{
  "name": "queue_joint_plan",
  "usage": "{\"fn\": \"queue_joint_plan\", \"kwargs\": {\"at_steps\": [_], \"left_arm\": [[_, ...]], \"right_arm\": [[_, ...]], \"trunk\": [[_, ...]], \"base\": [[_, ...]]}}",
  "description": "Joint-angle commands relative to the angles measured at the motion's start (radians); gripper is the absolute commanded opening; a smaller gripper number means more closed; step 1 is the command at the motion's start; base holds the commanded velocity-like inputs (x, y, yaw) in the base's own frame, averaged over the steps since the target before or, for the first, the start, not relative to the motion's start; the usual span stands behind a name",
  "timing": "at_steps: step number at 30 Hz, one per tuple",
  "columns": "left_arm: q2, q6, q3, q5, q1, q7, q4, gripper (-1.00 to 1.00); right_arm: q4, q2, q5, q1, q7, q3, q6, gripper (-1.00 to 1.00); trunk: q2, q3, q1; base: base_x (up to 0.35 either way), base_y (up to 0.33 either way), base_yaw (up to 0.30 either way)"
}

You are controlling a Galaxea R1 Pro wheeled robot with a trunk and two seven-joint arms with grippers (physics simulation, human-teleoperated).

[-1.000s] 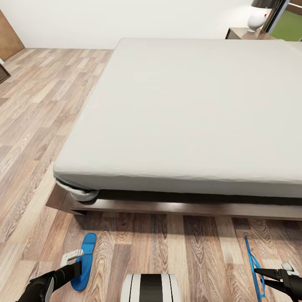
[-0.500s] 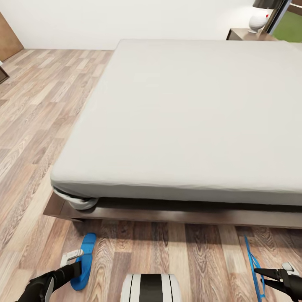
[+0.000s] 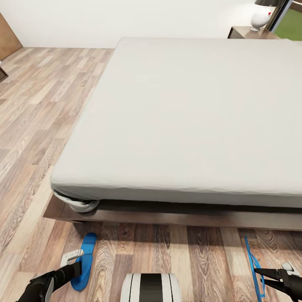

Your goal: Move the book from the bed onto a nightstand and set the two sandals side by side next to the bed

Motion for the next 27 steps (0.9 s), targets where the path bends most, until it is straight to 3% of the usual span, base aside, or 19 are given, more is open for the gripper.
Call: {"fn": "queue_joint_plan", "kwargs": {"at_steps": [1, 4, 14, 21, 27], "left_arm": [[-0.001, 0.006, 0.007, -0.004, -0.001, -0.008, -0.002, -1.0], [-0.001, 0.006, 0.007, -0.004, -0.001, -0.008, -0.002, -1.0], [-0.001, 0.006, 0.007, -0.004, -0.001, -0.008, -0.002, -1.0], [-0.001, 0.006, 0.007, -0.004, -0.001, -0.008, -0.002, -1.0], [-0.001, 0.006, 0.007, -0.004, -0.001, -0.008, -0.002, -1.0]], "right_arm": [[0.0, 0.0, -0.003, 0.0, 0.001, -0.001, 0.009, -1.0], [0.0, 0.0, -0.003, 0.0, 0.002, -0.001, 0.009, -1.0], [0.0, 0.0, -0.003, 0.0, 0.002, -0.001, 0.009, -1.0], [0.0, 0.0, -0.003, 0.0, 0.001, -0.001, 0.009, -1.0], [0.0, 0.0, -0.003, 0.0, 0.001, -0.001, 0.009, -1.0]], "trunk": [[-0.001, -0.005, 0.0], [-0.001, -0.016, 0.002], [-0.001, -0.016, 0.002], [-0.003, -0.043, 0.005], [-0.003, -0.043, 0.005]], "base": [[0.0, 0.0, 0.0], [0.0, 0.0, 0.0], [0.0, 0.0, 0.0], [0.0, 0.0, 0.0], [0.0, 0.0, 0.0]]}}
